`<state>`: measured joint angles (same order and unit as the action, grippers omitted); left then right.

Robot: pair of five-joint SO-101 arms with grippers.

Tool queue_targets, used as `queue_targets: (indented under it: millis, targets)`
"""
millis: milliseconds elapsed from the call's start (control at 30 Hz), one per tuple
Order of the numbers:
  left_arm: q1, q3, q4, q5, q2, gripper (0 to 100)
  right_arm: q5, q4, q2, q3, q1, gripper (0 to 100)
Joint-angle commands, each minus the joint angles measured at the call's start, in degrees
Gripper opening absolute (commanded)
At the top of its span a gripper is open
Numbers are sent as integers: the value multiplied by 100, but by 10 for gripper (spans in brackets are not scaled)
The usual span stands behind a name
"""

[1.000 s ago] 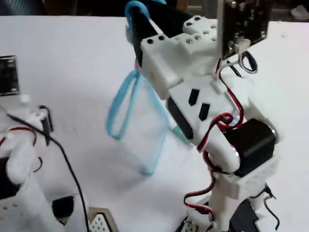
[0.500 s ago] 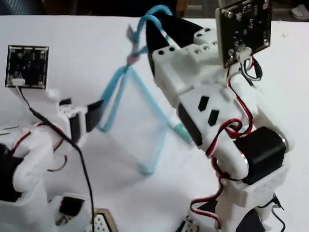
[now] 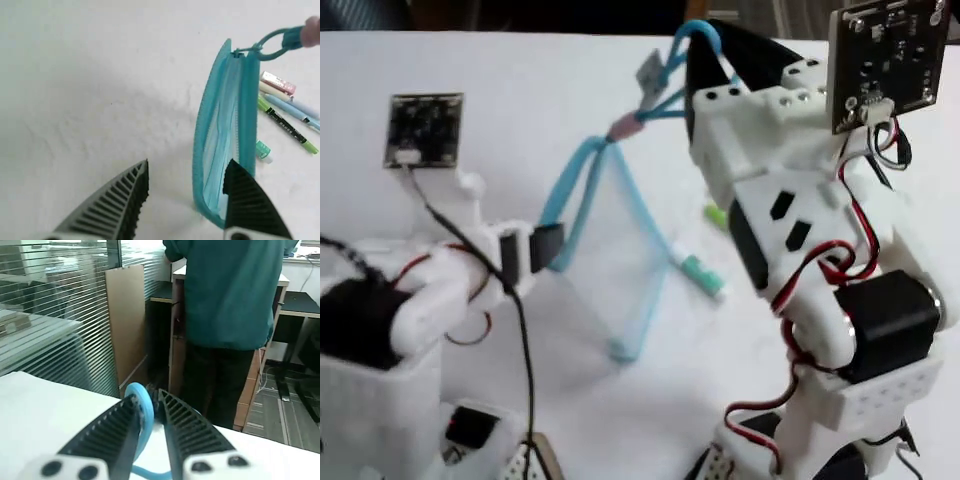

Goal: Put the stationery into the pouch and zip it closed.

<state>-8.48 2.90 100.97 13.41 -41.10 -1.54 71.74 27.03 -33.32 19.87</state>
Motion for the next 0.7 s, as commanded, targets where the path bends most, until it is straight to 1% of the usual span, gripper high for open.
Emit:
queue_targets:
  millis: [0, 100, 233, 300, 367, 433, 467, 533, 600, 667]
  targets:
    - [57, 44, -18, 18, 330, 252, -44, 13, 75, 0, -75, 16]
    - [136, 26, 9, 18, 778, 245, -44, 40, 75, 0, -84, 16]
    - [119, -141, -18, -18, 1349, 144, -44, 31, 75, 0, -180, 16]
    - [136, -615, 35, -193, 1516, 86, -44, 40, 75, 0, -215, 16]
    - [127, -1626, 141, -220, 1455, 19, -44, 48, 75, 0, -277, 16]
    - [84, -2857, 132, -255, 1332, 25, -44, 48, 75, 0, -268, 16]
    - [-13, -3420, 132, -387, 1323, 20, -44, 48, 75, 0, -259, 17]
    - [-277, -4070, 149, -765, 1429, 21, -62, 110, 75, 9, -259, 18]
    - [-330, -4105, 158, -1046, 1464, 21, -308, 347, 75, 132, -251, 36]
    - [-330, -3824, 158, -1266, 1446, 21, -545, 585, 84, 492, -251, 81]
